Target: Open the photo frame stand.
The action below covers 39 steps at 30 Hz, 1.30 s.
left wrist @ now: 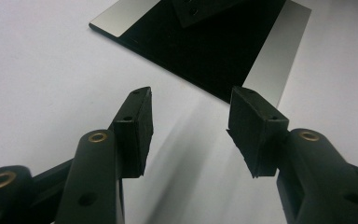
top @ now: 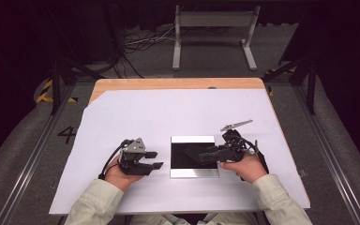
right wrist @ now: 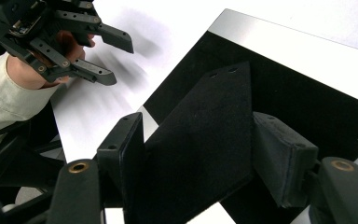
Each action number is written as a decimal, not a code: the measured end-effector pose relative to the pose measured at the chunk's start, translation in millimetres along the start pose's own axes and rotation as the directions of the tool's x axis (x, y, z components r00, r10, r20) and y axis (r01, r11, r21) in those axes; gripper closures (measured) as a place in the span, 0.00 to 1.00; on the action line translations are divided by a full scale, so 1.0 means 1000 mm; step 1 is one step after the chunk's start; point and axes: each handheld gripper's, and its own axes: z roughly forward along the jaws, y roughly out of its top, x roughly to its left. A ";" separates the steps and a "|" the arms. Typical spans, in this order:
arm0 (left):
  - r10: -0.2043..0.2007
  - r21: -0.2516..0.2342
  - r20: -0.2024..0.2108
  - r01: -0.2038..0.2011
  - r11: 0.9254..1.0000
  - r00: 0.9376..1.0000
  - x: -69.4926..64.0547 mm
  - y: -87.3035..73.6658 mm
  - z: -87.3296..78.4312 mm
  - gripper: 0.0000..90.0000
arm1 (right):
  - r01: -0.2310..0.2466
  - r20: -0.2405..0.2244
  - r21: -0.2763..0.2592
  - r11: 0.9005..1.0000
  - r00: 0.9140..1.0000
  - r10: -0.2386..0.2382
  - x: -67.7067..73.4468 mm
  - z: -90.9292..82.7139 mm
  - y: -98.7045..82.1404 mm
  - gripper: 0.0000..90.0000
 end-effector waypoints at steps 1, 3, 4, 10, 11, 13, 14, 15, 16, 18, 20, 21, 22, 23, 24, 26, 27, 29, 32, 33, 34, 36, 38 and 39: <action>-0.002 0.000 0.000 0.002 1.000 1.000 0.000 0.000 0.000 0.56 | -0.002 -0.001 0.002 1.000 1.000 0.002 0.000 0.000 0.000 0.41; -0.005 -0.002 0.001 0.005 1.000 1.000 0.000 0.000 0.000 0.56 | -0.010 -0.004 0.005 1.000 1.000 0.010 0.000 0.001 0.000 0.41; -0.006 -0.002 0.002 0.006 1.000 1.000 0.000 0.000 0.000 0.56 | -0.016 -0.007 0.008 1.000 1.000 0.016 0.000 0.001 0.000 0.41; -0.005 0.002 0.002 0.005 1.000 1.000 0.000 0.000 0.000 0.56 | -0.032 -0.021 0.026 0.999 0.999 0.033 0.000 0.004 0.001 0.42; -0.005 0.002 0.002 0.005 1.000 1.000 0.000 0.000 0.000 0.56 | -0.034 -0.021 0.028 0.999 0.999 0.034 0.000 0.004 0.001 0.42; -0.004 0.003 0.004 0.004 1.000 1.000 0.000 0.000 0.000 0.56 | -0.037 -0.021 0.029 0.999 0.999 0.037 0.000 0.004 0.001 0.42; -0.002 0.003 0.004 0.002 1.000 1.000 0.000 0.000 0.001 0.56 | -0.041 -0.019 0.033 0.999 0.999 0.041 0.000 0.004 0.001 0.43; -0.001 0.003 0.004 0.001 1.000 1.000 0.000 0.000 0.001 0.56 | -0.042 -0.017 0.033 0.999 0.999 0.043 0.001 0.003 0.001 0.43; -0.001 0.004 0.004 0.001 1.000 1.000 0.000 0.000 0.001 0.56 | -0.045 -0.013 0.035 0.998 0.999 0.045 0.001 0.003 0.002 0.44; -0.002 0.004 0.005 0.002 1.000 1.000 0.000 0.000 0.001 0.56 | -0.046 -0.006 0.038 0.998 0.999 0.046 0.001 0.003 0.002 0.46; -0.002 0.005 0.007 0.002 1.000 1.000 0.000 0.000 0.001 0.56 | -0.049 -0.004 0.043 0.998 0.999 0.049 0.001 0.002 0.002 0.47; -0.005 0.006 0.008 0.005 1.000 1.000 0.000 -0.001 0.001 0.56 | -0.051 -0.002 0.045 0.998 0.999 0.051 0.001 0.002 0.002 0.48; -0.005 0.006 0.008 0.005 1.000 1.000 0.000 -0.001 0.001 0.56 | -0.053 -0.001 0.047 0.998 0.999 0.053 0.001 0.002 0.002 0.48; -0.005 0.006 0.008 0.005 1.000 1.000 0.000 -0.001 0.001 0.56 | -0.053 0.002 0.050 0.997 0.999 0.053 0.001 0.002 0.002 0.49; -0.006 0.006 0.008 0.006 1.000 1.000 0.000 -0.001 0.001 0.56 | -0.053 0.003 0.052 0.997 0.999 0.053 0.001 0.002 0.002 0.50; -0.005 0.005 0.008 0.005 1.000 1.000 0.000 -0.001 0.001 0.56 | -0.053 0.001 0.056 0.997 0.999 0.053 0.002 0.000 0.003 0.54; -0.006 0.005 0.008 0.006 1.000 1.000 0.000 -0.001 0.001 0.56 | -0.053 -0.004 0.056 0.997 0.999 0.053 0.001 -0.001 0.003 0.55; -0.007 0.006 0.007 0.007 1.000 1.000 0.000 -0.001 0.001 0.56 | -0.047 -0.007 0.061 0.997 0.999 0.048 0.002 -0.003 0.003 0.57; -0.005 0.007 0.007 0.004 1.000 1.000 0.000 0.000 0.001 0.56 | -0.037 -0.011 0.067 0.997 0.999 0.038 0.004 -0.006 0.004 0.61; -0.004 0.007 0.006 0.004 1.000 1.000 0.000 0.000 0.001 0.56 | -0.034 -0.012 0.069 0.997 0.999 0.035 0.005 -0.007 0.004 0.62; -0.004 0.007 0.006 0.004 1.000 1.000 0.000 0.000 0.001 0.56 | -0.033 -0.014 0.070 0.997 0.999 0.034 0.005 -0.008 0.004 0.63; -0.004 0.007 0.006 0.004 1.000 1.000 0.000 0.000 0.001 0.56 | -0.032 -0.021 0.070 0.997 0.999 0.033 0.006 -0.010 0.003 0.66; -0.004 0.007 0.007 0.004 1.000 1.000 0.000 0.000 0.002 0.56 | -0.032 -0.034 0.071 0.997 0.999 0.035 0.006 -0.012 0.003 0.69; -0.004 0.007 0.007 0.004 1.000 1.000 0.000 0.000 0.002 0.56 | -0.035 -0.043 0.070 0.997 0.998 0.038 0.006 -0.014 0.002 0.70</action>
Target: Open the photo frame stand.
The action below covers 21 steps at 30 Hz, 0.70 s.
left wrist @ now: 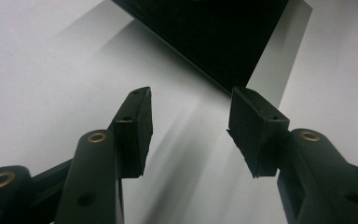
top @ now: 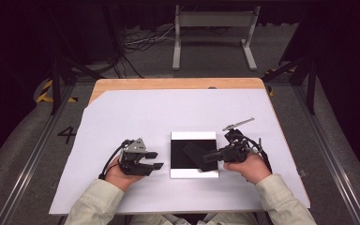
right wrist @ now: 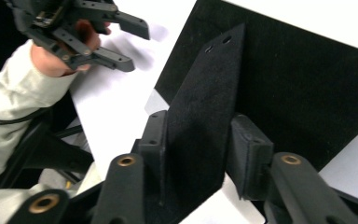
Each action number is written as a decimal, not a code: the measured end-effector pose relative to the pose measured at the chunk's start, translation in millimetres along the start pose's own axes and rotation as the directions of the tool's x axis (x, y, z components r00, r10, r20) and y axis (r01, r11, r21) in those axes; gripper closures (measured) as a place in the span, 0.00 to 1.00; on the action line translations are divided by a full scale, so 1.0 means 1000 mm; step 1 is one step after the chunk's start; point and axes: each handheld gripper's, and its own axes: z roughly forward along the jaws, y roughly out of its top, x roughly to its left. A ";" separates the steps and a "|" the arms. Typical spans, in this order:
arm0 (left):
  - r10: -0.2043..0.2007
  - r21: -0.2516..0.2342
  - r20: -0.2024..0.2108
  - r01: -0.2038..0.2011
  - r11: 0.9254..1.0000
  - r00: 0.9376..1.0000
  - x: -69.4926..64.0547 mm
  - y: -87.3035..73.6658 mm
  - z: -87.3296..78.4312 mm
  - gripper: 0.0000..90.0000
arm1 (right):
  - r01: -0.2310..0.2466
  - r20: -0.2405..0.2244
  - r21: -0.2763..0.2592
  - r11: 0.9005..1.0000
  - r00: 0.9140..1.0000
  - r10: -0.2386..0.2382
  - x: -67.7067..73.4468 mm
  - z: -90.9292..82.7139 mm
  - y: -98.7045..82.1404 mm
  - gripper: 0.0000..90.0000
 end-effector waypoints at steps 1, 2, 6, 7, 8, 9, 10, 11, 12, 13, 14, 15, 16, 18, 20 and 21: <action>0.000 0.000 0.000 0.000 1.000 1.000 0.000 0.000 0.000 0.56 | 0.000 0.000 0.000 1.000 1.000 0.000 0.000 0.000 0.000 0.70; -0.003 0.000 0.000 0.003 1.000 1.000 0.000 0.000 0.000 0.56 | -0.001 -0.009 0.000 1.000 1.000 0.001 0.000 -0.001 -0.001 0.72; 0.000 -0.001 -0.003 0.000 1.000 1.000 0.000 0.000 0.000 0.56 | 0.012 -0.032 0.009 1.000 0.999 -0.011 0.003 -0.006 -0.003 0.77; 0.000 -0.001 -0.003 0.000 1.000 1.000 0.000 0.000 0.000 0.56 | 0.018 -0.035 0.014 1.000 0.999 -0.018 0.005 -0.007 -0.004 0.79; 0.001 -0.002 -0.003 -0.001 1.000 1.000 0.000 0.000 0.000 0.56 | 0.021 -0.040 0.016 1.000 0.999 -0.020 0.006 -0.007 -0.004 0.80; 0.001 -0.002 -0.003 -0.001 1.000 1.000 0.000 0.000 0.000 0.56 | 0.025 -0.049 0.027 0.999 0.999 -0.024 0.007 -0.009 -0.004 0.81; 0.002 -0.001 -0.003 -0.002 1.000 1.000 0.000 0.000 0.000 0.56 | 0.032 -0.058 0.030 0.999 0.998 -0.030 0.008 -0.010 -0.005 0.83; -0.001 -0.002 -0.003 0.001 1.000 1.000 0.000 0.000 0.000 0.56 | 0.040 -0.066 0.039 0.998 0.997 -0.037 0.009 -0.011 -0.006 0.84; -0.001 -0.002 -0.003 0.001 1.000 1.000 0.000 0.000 0.000 0.56 | 0.047 -0.074 0.047 0.998 0.996 -0.043 0.010 -0.011 -0.007 0.85; -0.001 -0.002 -0.003 0.001 1.000 1.000 0.000 0.000 0.000 0.56 | 0.047 -0.074 0.047 0.998 0.996 -0.043 0.010 -0.011 -0.007 0.85; 0.001 0.000 -0.002 -0.001 1.000 1.000 0.000 0.000 0.000 0.56 | 0.053 -0.082 0.053 0.997 0.995 -0.049 0.011 -0.012 -0.008 0.87; 0.001 0.000 -0.001 -0.001 1.000 1.000 0.000 0.000 0.000 0.56 | 0.058 -0.093 0.059 0.997 0.994 -0.052 0.012 -0.013 -0.009 0.88; -0.001 0.000 0.000 0.001 1.000 1.000 -0.001 0.000 0.000 0.56 | 0.062 -0.103 0.065 0.996 0.993 -0.055 0.012 -0.013 -0.010 0.90; 0.000 -0.002 -0.004 0.000 1.000 1.000 -0.001 0.000 0.000 0.56 | 0.070 -0.125 0.077 0.995 0.990 -0.060 0.013 -0.013 -0.012 0.93; 0.000 -0.002 -0.004 0.000 1.000 1.000 0.000 0.000 0.000 0.56 | 0.083 -0.144 0.088 0.993 0.987 -0.070 0.014 -0.013 -0.013 0.97; 0.002 -0.001 -0.005 -0.002 1.000 1.000 0.000 0.000 0.000 0.56 | 0.095 -0.157 0.088 0.992 0.984 -0.080 0.014 -0.013 -0.014 0.97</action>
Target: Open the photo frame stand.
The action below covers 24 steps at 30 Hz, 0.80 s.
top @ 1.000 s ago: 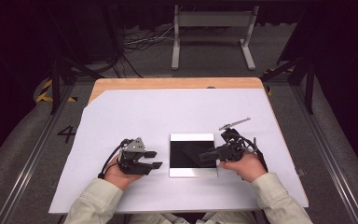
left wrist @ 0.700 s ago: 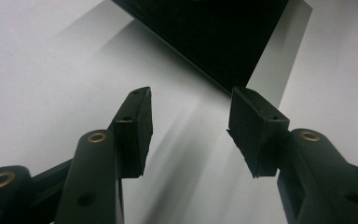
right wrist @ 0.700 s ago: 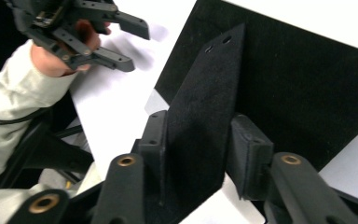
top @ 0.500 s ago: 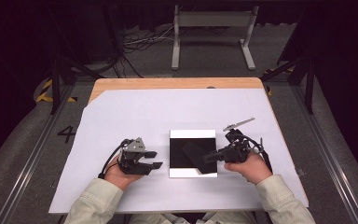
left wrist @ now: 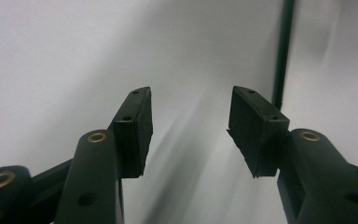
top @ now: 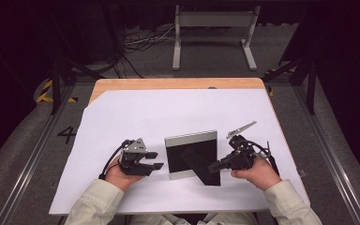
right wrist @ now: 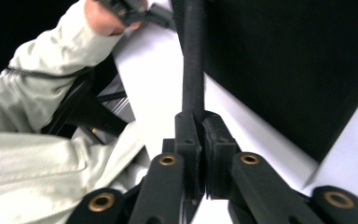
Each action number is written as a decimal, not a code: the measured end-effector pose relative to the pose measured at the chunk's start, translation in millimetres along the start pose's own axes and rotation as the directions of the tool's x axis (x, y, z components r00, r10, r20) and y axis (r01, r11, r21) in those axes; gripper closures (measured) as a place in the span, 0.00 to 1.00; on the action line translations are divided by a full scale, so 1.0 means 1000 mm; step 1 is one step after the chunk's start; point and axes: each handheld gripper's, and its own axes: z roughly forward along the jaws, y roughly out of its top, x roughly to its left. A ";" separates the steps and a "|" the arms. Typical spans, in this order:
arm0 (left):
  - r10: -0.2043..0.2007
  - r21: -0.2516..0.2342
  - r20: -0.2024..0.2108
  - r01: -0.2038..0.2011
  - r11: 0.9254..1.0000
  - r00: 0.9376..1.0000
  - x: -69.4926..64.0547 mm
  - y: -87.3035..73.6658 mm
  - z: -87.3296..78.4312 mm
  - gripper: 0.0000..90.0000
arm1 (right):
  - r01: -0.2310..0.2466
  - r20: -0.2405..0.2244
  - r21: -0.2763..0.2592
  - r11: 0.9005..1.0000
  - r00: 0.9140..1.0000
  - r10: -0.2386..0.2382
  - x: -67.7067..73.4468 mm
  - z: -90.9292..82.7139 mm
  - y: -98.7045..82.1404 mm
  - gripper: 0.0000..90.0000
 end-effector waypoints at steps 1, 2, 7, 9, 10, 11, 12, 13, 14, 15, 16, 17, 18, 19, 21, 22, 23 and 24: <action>0.000 0.000 0.000 0.000 1.000 1.000 0.000 0.000 0.000 0.56 | 0.011 -0.009 0.005 1.000 1.000 -0.011 0.001 0.000 0.000 0.98; -0.001 0.000 0.000 0.001 1.000 1.000 0.000 0.000 0.000 0.56 | 0.010 -0.008 0.009 1.000 1.000 -0.010 0.003 0.000 0.000 0.98; 0.002 -0.001 0.001 -0.002 1.000 1.000 0.001 0.000 -0.001 0.56 | 0.023 0.000 -0.005 1.000 1.000 -0.023 0.007 0.000 0.002 0.98; 0.001 -0.001 0.001 -0.001 1.000 1.000 0.001 0.000 -0.001 0.56 | 0.035 0.006 -0.020 0.999 0.999 -0.035 0.010 0.000 0.003 0.98; 0.001 -0.002 0.001 -0.001 1.000 1.000 0.001 0.000 -0.001 0.56 | 0.042 0.009 -0.027 0.999 0.999 -0.042 0.011 0.000 0.004 0.98; 0.001 -0.002 0.001 -0.001 1.000 1.000 0.001 0.000 -0.001 0.56 | 0.042 0.009 -0.027 0.999 0.999 -0.042 0.011 0.000 0.004 0.98; 0.001 -0.002 0.001 -0.001 1.000 1.000 0.001 0.000 -0.001 0.56 | 0.049 0.015 -0.035 0.998 0.999 -0.049 0.012 0.000 0.004 0.98; 0.001 -0.003 0.001 -0.001 1.000 1.000 0.001 0.000 -0.001 0.56 | 0.060 0.024 -0.047 0.997 0.998 -0.059 0.013 0.000 0.005 0.98; 0.003 -0.001 0.000 -0.003 1.000 1.000 0.001 0.000 -0.001 0.56 | 0.065 0.032 -0.057 0.996 0.998 -0.063 0.014 0.000 0.005 0.98; 0.002 -0.001 -0.001 -0.002 1.000 1.000 0.001 0.000 -0.001 0.56 | 0.065 0.034 -0.067 0.996 0.997 -0.063 0.014 -0.001 0.005 0.98; 0.000 -0.003 -0.001 0.000 1.000 1.000 0.001 0.000 -0.001 0.56 | 0.070 0.034 -0.086 0.994 0.997 -0.067 0.014 -0.002 0.006 0.98; -0.001 -0.004 -0.002 0.001 1.000 1.000 0.001 0.000 -0.001 0.56 | 0.077 0.035 -0.099 0.992 0.997 -0.074 0.014 -0.003 0.006 0.98; -0.001 -0.003 -0.002 0.001 1.000 1.000 0.001 0.000 -0.001 0.56 | 0.104 0.054 -0.120 0.987 0.994 -0.098 0.015 -0.004 0.008 0.98; -0.001 -0.003 -0.002 0.001 1.000 1.000 0.001 0.000 -0.001 0.56 | 0.104 0.054 -0.120 0.987 0.994 -0.098 0.015 -0.004 0.008 0.98; 0.000 -0.003 -0.002 0.000 1.000 1.000 0.000 0.000 -0.001 0.56 | 0.141 0.089 -0.143 0.980 0.988 -0.130 0.016 -0.004 0.010 0.98; 0.001 -0.003 -0.002 -0.001 1.000 1.000 0.001 0.000 -0.001 0.56 | 0.141 0.089 -0.143 0.980 0.988 -0.130 0.016 -0.004 0.010 0.98; 0.002 -0.003 -0.003 -0.002 1.000 1.000 0.000 0.000 -0.001 0.56 | 0.152 0.098 -0.146 0.978 0.986 -0.138 0.017 -0.003 0.011 0.98; 0.000 -0.003 -0.004 0.000 1.000 1.000 0.000 0.000 -0.001 0.56 | 0.186 0.136 -0.160 0.969 0.977 -0.165 0.017 -0.001 0.012 0.98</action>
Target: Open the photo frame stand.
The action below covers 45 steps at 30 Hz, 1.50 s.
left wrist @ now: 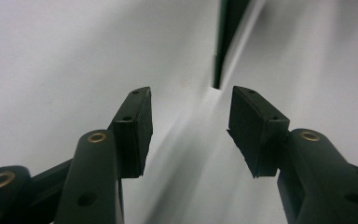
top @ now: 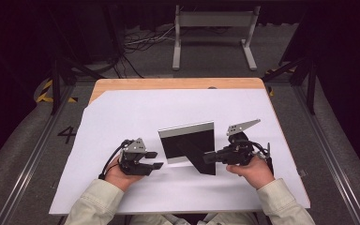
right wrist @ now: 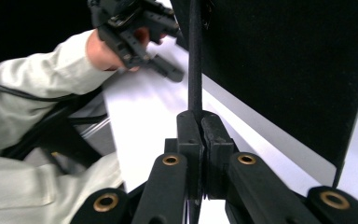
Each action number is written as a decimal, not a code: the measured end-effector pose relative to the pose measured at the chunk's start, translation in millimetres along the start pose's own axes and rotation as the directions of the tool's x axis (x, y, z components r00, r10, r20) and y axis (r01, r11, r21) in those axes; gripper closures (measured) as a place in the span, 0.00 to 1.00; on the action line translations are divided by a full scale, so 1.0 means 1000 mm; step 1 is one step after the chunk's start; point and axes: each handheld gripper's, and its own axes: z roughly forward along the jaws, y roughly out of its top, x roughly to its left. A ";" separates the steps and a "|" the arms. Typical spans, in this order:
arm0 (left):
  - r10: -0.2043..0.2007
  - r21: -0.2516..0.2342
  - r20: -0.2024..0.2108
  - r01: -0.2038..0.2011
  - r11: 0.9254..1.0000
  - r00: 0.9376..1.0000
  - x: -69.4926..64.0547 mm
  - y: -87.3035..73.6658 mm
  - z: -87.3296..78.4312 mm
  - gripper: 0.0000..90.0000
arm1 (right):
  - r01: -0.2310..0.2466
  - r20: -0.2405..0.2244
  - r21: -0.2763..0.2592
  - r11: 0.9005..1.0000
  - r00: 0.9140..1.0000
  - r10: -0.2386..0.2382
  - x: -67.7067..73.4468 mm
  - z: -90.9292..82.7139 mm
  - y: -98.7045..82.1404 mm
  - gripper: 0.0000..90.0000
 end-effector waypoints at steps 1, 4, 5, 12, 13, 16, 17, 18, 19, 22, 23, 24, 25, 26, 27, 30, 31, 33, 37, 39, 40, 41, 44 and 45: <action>0.000 -0.001 0.000 0.000 1.000 1.000 0.000 0.000 0.000 0.56 | 0.000 0.000 0.000 1.000 1.000 0.000 0.000 0.000 0.000 0.98; 0.000 -0.005 -0.003 0.000 1.000 1.000 0.000 0.000 -0.001 0.56 | 0.026 0.036 -0.027 0.999 0.999 -0.025 -0.002 0.003 0.001 0.98; 0.002 -0.005 -0.003 -0.002 1.000 1.000 0.000 0.000 -0.001 0.56 | 0.042 0.062 -0.043 0.998 0.997 -0.039 -0.005 0.005 0.001 0.98; -0.001 -0.004 -0.004 0.001 1.000 1.000 0.000 -0.001 -0.001 0.56 | 0.120 0.125 -0.075 0.990 0.986 -0.110 -0.012 0.008 -0.004 0.98; -0.002 -0.004 -0.004 0.002 1.000 1.000 0.000 0.000 -0.001 0.56 | 0.136 0.130 -0.075 0.988 0.984 -0.125 -0.014 0.009 -0.005 0.98; -0.002 -0.002 -0.004 0.002 1.000 1.000 0.000 -0.001 0.000 0.56 | 0.165 0.158 -0.060 0.984 0.975 -0.154 -0.016 0.010 -0.009 0.98; -0.002 -0.002 -0.005 0.002 1.000 1.000 0.001 -0.001 0.000 0.56 | 0.167 0.163 -0.054 0.984 0.974 -0.157 -0.017 0.011 -0.009 0.98; -0.002 -0.003 -0.005 0.002 1.000 1.000 0.000 -0.001 -0.001 0.56 | 0.166 0.157 -0.059 0.984 0.975 -0.155 -0.018 0.011 -0.010 0.98; -0.003 -0.004 -0.005 0.003 1.000 1.000 0.000 0.000 -0.001 0.56 | 0.171 0.155 -0.059 0.983 0.975 -0.160 -0.019 0.010 -0.011 0.98; -0.003 -0.003 -0.005 0.003 1.000 1.000 0.000 -0.001 -0.001 0.56 | 0.195 0.150 -0.039 0.980 0.971 -0.188 -0.021 0.010 -0.014 0.98; -0.001 -0.001 -0.004 0.001 1.000 1.000 0.000 -0.001 -0.001 0.55 | 0.205 0.154 -0.036 0.978 0.968 -0.198 -0.021 0.010 -0.015 0.98; -0.002 -0.001 -0.004 0.002 1.000 1.000 0.000 -0.001 -0.001 0.55 | 0.217 0.155 -0.030 0.976 0.965 -0.210 -0.021 0.010 -0.016 0.98; -0.002 -0.001 -0.004 0.002 1.000 1.000 0.000 -0.001 -0.001 0.55 | 0.225 0.152 -0.023 0.974 0.964 -0.219 -0.022 0.011 -0.017 0.98; -0.002 -0.001 -0.003 0.002 1.000 1.000 0.000 -0.001 -0.001 0.55 | 0.235 0.156 -0.018 0.972 0.961 -0.229 -0.022 0.011 -0.018 0.98; -0.002 -0.002 -0.003 0.002 1.000 1.000 0.000 -0.001 -0.001 0.55 | 0.241 0.158 -0.014 0.970 0.959 -0.236 -0.022 0.010 -0.019 0.98; -0.004 -0.002 -0.004 0.004 1.000 1.000 0.000 -0.001 -0.001 0.55 | 0.261 0.160 0.000 0.965 0.953 -0.258 -0.023 0.011 -0.020 0.97; -0.003 -0.003 -0.004 0.003 1.000 1.000 0.001 -0.001 -0.001 0.55 | 0.266 0.160 0.005 0.964 0.951 -0.264 -0.024 0.011 -0.021 0.97; -0.004 -0.002 -0.004 0.004 1.000 1.000 0.001 -0.001 -0.001 0.55 | 0.271 0.161 0.012 0.962 0.949 -0.270 -0.024 0.011 -0.022 0.97; -0.001 -0.002 -0.003 0.001 1.000 1.000 0.001 -0.001 -0.001 0.55 | 0.280 0.169 0.038 0.959 0.944 -0.282 -0.028 0.012 -0.026 0.97; 0.000 -0.002 -0.002 0.000 1.000 1.000 0.001 -0.001 -0.001 0.55 | 0.277 0.172 0.050 0.960 0.944 -0.282 -0.028 0.012 -0.027 0.97; -0.001 -0.002 -0.002 0.001 1.000 1.000 0.000 -0.001 -0.001 0.55 | 0.277 0.173 0.054 0.959 0.944 -0.282 -0.029 0.012 -0.028 0.97; -0.003 -0.004 -0.003 0.003 1.000 1.000 0.000 -0.001 -0.001 0.55 | 0.279 0.175 0.059 0.959 0.942 -0.285 -0.029 0.012 -0.029 0.97; 0.002 -0.005 -0.003 -0.002 1.000 1.000 0.001 -0.001 -0.001 0.55 | 0.283 0.179 0.075 0.956 0.939 -0.293 -0.029 0.013 -0.030 0.96; 0.001 -0.006 -0.003 -0.001 1.000 1.000 0.001 -0.001 -0.001 0.55 | 0.284 0.180 0.079 0.956 0.939 -0.294 -0.029 0.013 -0.030 0.96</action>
